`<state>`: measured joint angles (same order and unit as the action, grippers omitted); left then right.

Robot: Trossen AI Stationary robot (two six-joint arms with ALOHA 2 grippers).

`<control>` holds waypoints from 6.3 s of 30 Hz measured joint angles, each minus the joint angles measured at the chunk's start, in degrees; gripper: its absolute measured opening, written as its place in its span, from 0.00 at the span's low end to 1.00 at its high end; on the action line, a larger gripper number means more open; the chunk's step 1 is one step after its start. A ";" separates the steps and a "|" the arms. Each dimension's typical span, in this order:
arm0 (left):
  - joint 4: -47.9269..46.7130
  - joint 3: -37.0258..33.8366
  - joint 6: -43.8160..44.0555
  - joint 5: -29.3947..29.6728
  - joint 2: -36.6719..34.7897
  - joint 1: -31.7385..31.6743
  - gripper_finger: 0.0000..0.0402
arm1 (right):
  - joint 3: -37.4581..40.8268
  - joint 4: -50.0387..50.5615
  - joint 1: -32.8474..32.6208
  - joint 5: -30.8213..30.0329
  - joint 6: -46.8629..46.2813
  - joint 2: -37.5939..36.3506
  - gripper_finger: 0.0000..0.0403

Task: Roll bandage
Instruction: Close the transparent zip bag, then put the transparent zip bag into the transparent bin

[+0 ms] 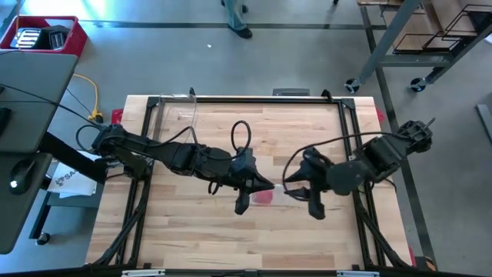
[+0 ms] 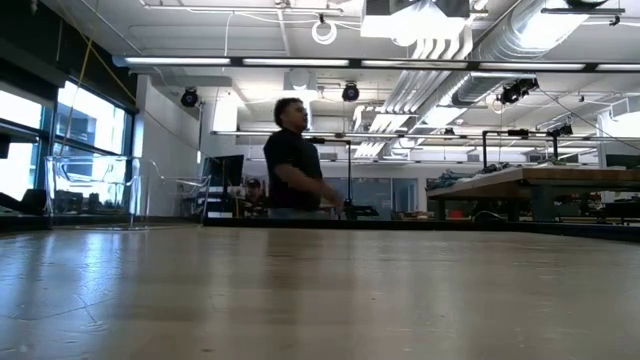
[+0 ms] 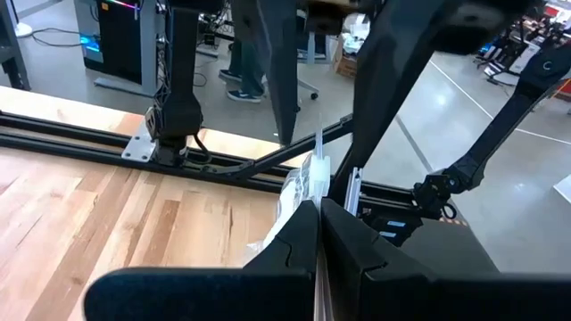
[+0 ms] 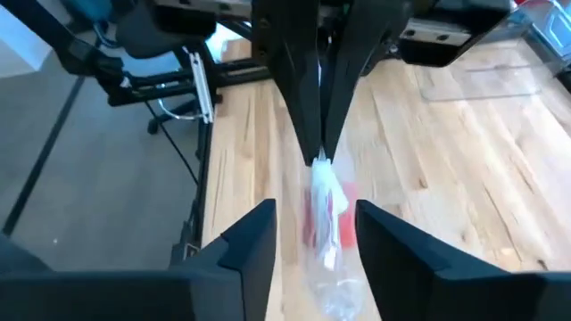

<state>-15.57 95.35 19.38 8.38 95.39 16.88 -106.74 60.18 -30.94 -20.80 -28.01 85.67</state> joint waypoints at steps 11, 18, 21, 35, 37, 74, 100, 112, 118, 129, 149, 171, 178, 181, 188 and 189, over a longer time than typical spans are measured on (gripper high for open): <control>-0.09 0.00 -0.12 -0.17 0.00 0.00 0.00 | 0.00 0.03 -0.02 -0.17 1.07 1.77 0.03; -0.36 0.00 -6.22 -3.01 0.02 0.00 0.13 | 0.00 1.34 -0.02 -0.17 -1.64 1.77 0.01; -1.98 0.00 -6.50 -2.24 0.02 -0.25 0.26 | 0.00 1.36 -0.02 0.04 -1.75 1.77 0.00; 10.21 -0.02 -14.04 2.81 2.86 1.95 0.41 | -0.02 1.66 0.20 -0.25 -2.64 1.77 0.00; 10.24 -0.02 -14.11 3.78 3.35 1.95 0.37 | -0.01 2.11 0.20 -0.23 -2.69 1.77 0.00; 8.13 -0.04 -18.13 10.36 2.91 2.95 0.18 | -0.07 1.63 0.17 -0.45 -3.02 1.70 0.00; 8.34 -0.04 -19.66 9.70 3.34 2.25 0.06 | -0.07 1.73 0.20 -0.52 -3.50 1.70 0.00; 2.93 0.07 -19.55 9.72 2.03 2.21 0.07 | 0.00 1.59 0.24 -0.71 -4.31 1.83 0.00; -5.35 0.07 -18.27 10.12 -0.98 2.27 0.06 | 0.00 1.08 0.24 -0.85 -4.28 1.83 0.00; -25.51 0.04 -15.54 10.39 -6.69 3.71 0.08 | 0.00 -2.14 0.20 -1.68 -2.97 1.70 0.00; -40.54 -0.07 -7.47 9.04 -12.65 5.24 0.36 | -0.09 -4.15 2.12 -2.54 -1.53 1.51 0.00; -8.10 -0.04 -20.21 13.71 -0.48 1.97 0.49 | -0.07 -2.84 5.20 2.19 -0.25 1.72 0.00; -11.15 -0.04 -17.31 2.21 -0.48 1.44 0.20 | -0.07 -2.63 5.20 2.21 -0.02 1.75 0.00; -12.88 -0.04 -15.56 1.75 -0.74 1.62 0.05 | -0.07 -2.67 5.19 2.39 0.03 1.75 0.00; -23.54 -0.04 -16.57 3.06 -6.42 -0.57 0.00 | -0.04 -0.06 5.88 2.47 0.03 1.72 0.12; -26.69 -0.04 -16.68 3.63 -7.62 -1.73 0.00 | -0.04 0.88 6.17 2.40 -0.27 1.72 0.15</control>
<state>-42.27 95.31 2.70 12.01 87.77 15.16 -106.78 61.07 -24.76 -18.39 -28.28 87.39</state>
